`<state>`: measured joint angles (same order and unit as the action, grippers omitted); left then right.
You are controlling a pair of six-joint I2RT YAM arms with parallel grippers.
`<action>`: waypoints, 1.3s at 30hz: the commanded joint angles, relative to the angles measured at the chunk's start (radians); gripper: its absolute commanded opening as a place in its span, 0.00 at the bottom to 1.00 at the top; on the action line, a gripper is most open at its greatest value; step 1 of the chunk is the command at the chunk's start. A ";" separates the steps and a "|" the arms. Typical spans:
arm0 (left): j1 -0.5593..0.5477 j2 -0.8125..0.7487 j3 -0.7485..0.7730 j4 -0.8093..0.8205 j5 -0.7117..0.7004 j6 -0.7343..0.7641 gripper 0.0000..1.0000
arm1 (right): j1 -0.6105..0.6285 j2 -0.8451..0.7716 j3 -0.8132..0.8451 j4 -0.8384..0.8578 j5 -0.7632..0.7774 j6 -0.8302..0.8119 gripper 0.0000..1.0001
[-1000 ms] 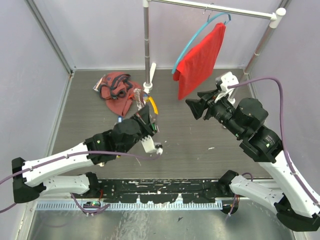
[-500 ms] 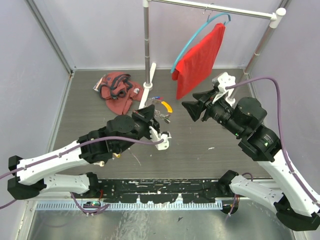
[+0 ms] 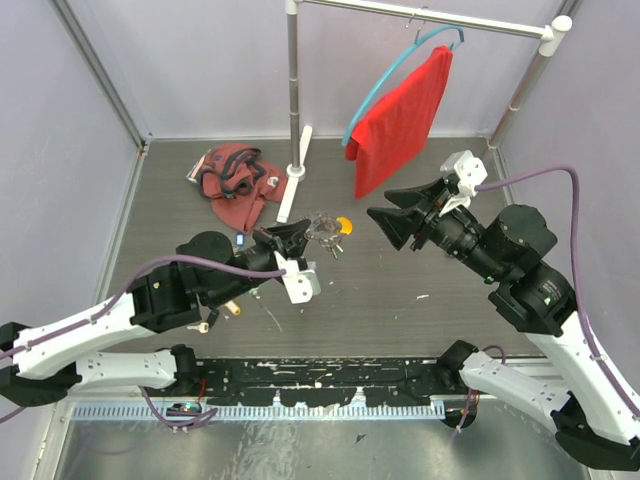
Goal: Put the keys on the keyring
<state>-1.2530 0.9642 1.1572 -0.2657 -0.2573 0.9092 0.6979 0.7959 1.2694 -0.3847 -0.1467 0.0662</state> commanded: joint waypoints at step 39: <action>-0.002 0.167 0.200 0.195 -0.179 -0.281 0.00 | 0.000 0.093 0.077 0.256 -0.227 0.621 0.38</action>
<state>-1.2530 1.1282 1.3075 -0.1326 -0.4236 0.6445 0.6979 0.8776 1.3457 -0.1688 -0.3542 0.6613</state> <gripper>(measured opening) 0.058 0.383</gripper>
